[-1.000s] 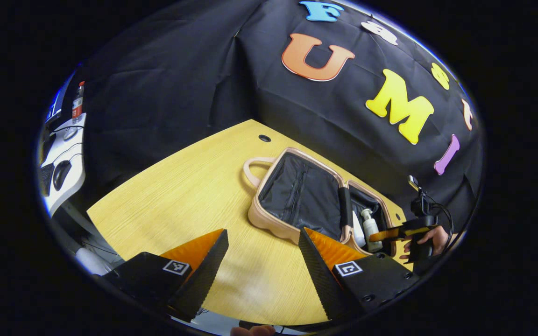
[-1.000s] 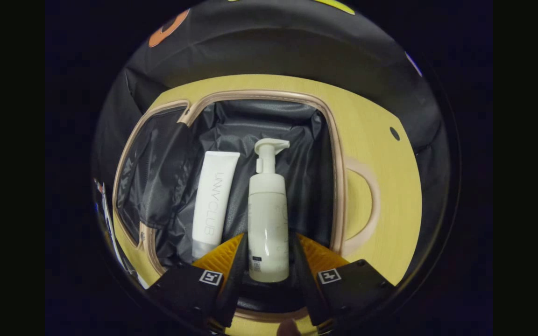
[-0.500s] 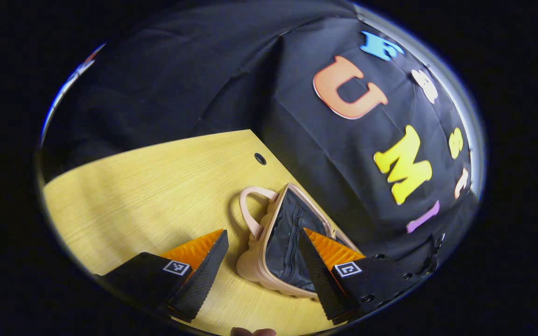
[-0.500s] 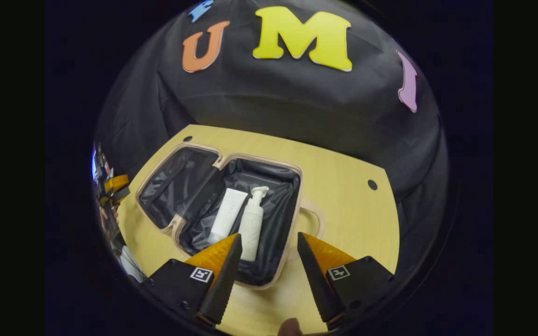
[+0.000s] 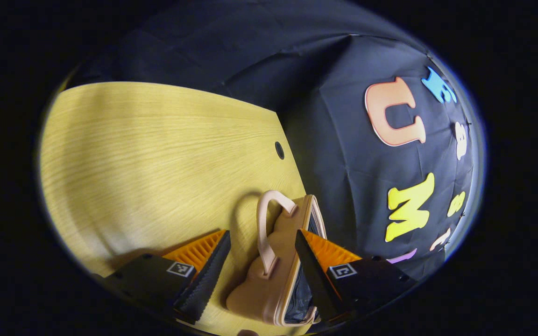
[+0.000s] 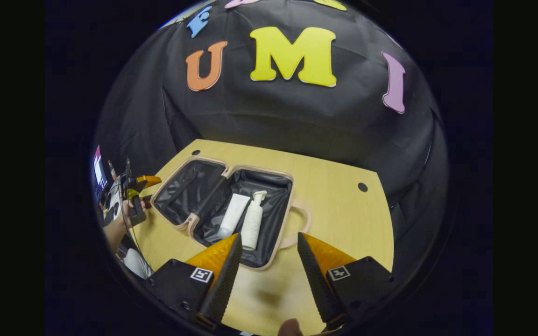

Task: First open the suitcase, pack the skin care products into it, and then close the suitcase.

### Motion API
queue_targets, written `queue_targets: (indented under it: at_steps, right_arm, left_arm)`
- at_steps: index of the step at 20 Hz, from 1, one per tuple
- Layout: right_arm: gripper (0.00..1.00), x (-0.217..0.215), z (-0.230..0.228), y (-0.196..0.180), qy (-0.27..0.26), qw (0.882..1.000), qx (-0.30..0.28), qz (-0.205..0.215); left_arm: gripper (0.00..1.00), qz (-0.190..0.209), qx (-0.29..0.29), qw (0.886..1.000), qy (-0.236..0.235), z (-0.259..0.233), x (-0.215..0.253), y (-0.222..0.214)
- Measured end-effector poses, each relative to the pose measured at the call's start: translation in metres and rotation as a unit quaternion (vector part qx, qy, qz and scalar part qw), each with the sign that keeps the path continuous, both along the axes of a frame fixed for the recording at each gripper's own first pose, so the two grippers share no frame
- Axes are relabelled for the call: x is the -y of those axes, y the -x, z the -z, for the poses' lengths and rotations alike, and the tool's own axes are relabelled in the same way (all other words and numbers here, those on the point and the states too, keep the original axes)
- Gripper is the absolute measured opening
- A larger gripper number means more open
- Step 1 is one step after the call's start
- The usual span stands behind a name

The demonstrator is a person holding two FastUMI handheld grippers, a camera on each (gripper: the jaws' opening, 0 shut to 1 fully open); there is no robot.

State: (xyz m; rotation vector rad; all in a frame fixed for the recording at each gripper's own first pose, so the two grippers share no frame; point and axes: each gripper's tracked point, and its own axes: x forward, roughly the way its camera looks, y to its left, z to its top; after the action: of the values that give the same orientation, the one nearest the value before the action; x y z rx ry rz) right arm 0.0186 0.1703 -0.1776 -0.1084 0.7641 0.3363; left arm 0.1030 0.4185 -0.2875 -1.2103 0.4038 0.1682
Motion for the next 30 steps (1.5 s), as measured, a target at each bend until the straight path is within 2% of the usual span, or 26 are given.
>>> queue_targets:
  at_steps: [3, 4, 5, 7, 8, 11, 14, 16, 18, 21, 23, 24, 27, 30]
  right_arm:
    - [0.71, -0.007, -0.012, 0.002, -0.018, 1.0, 0.002, 0.005]
    - [0.71, -0.009, -0.015, 0.003, -0.025, 1.0, 0.004, 0.005]
    - [0.71, -0.01, -0.018, 0.004, -0.027, 1.0, 0.007, 0.003]
    - [0.71, -0.008, -0.024, 0.005, -0.023, 1.0, 0.019, 0.0]
    - [0.71, -0.004, -0.027, 0.005, -0.016, 0.999, 0.031, 0.003]
    - [0.71, 0.011, -0.044, 0.005, -0.009, 0.997, 0.074, 0.028]
    - [0.71, 0.027, -0.056, 0.011, -0.026, 0.995, 0.084, 0.054]
    - [0.72, 0.044, -0.061, 0.014, -0.037, 0.993, 0.09, 0.072]
    - [0.71, 0.059, -0.069, 0.018, -0.047, 0.99, 0.104, 0.085]
    - [0.69, 0.098, -0.086, 0.024, -0.042, 0.985, 0.132, 0.103]
    - [0.71, 0.123, -0.093, 0.03, -0.031, 0.98, 0.154, 0.118]
    - [0.69, 0.136, -0.099, 0.034, -0.027, 0.978, 0.166, 0.126]
    - [0.71, 0.173, -0.109, 0.041, -0.017, 0.968, 0.19, 0.161]
    - [0.71, 0.205, -0.108, 0.05, -0.015, 0.963, 0.193, 0.188]
  left_arm:
    - [0.81, 0.011, -0.007, 1.0, 0.005, 0.005, 0.006, -0.019]
    - [0.84, 0.011, -0.019, 1.0, -0.001, 0.011, 0.004, -0.023]
    - [0.76, 0.012, -0.03, 0.999, -0.002, 0.014, 0.005, -0.028]
    - [0.28, 0.007, -0.05, 0.999, -0.016, 0.017, 0.002, -0.032]
    - [0.14, 0.008, -0.037, 0.999, -0.022, 0.007, 0.004, -0.033]
    - [0.09, 0.009, -0.007, 0.998, -0.055, -0.031, 0.005, -0.037]
    - [0.07, 0.019, 0.03, 0.995, -0.092, -0.09, 0.017, -0.042]
    - [0.05, 0.029, 0.054, 0.989, -0.138, -0.131, 0.032, -0.035]
    - [0.05, 0.049, 0.072, 0.976, -0.199, -0.171, 0.065, -0.036]
    - [0.05, 0.089, 0.111, 0.947, -0.287, -0.235, 0.136, -0.034]
    - [0.05, 0.113, 0.127, 0.93, -0.327, -0.258, 0.193, -0.034]
    - [0.05, 0.125, 0.131, 0.921, -0.345, -0.265, 0.223, -0.038]
    - [0.05, 0.156, 0.138, 0.889, -0.407, -0.264, 0.299, -0.05]
    - [0.05, 0.17, 0.131, 0.857, -0.469, -0.246, 0.355, -0.044]
